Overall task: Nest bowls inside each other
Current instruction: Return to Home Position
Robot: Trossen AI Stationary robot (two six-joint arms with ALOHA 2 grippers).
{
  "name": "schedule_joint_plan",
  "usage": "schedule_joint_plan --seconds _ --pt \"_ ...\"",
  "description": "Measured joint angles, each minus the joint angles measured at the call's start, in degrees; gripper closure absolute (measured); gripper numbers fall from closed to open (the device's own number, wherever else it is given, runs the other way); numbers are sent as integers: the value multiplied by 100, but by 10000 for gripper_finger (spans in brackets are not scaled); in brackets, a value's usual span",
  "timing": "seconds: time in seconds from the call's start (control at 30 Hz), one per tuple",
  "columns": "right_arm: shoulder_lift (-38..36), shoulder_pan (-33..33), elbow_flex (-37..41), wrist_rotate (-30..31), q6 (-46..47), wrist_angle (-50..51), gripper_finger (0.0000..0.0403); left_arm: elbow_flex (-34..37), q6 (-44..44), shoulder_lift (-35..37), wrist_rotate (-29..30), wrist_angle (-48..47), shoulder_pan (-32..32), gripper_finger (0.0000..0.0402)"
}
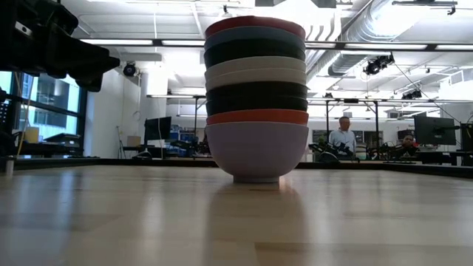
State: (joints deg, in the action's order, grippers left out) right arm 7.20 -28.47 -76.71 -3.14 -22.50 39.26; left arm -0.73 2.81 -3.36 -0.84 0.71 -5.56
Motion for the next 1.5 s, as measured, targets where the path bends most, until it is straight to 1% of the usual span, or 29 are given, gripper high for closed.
schedule_joint_plan --seconds 0.13,0.23,0.43,0.6,0.8,0.93,1.17,1.4,1.5 --pt "-522 274 929 -54 309 -870 292 0 0 0 0 0 0 271" --pt "-643 494 1442 -58 441 -1265 292 0 0 0 0 0 0 271" --pt "-629 1000 2254 -37 557 -2134 292 0 0 0 0 0 0 271" --pt "-628 1350 3111 10 625 -3067 292 0 0 0 0 0 0 271" --pt "-623 1587 4038 602 981 -3921 292 0 0 0 0 0 0 271" --pt "-543 1653 4542 663 1103 -4407 292 0 1 0 0 0 -1 271" --pt "-393 1654 5123 733 1438 -4420 292 0 0 0 0 0 0 271" --pt "-332 1654 5536 753 2133 -3915 292 0 0 0 0 1 -1 271" --pt "-334 1654 5755 997 2294 -3861 292 0 0 0 0 0 -2 271"
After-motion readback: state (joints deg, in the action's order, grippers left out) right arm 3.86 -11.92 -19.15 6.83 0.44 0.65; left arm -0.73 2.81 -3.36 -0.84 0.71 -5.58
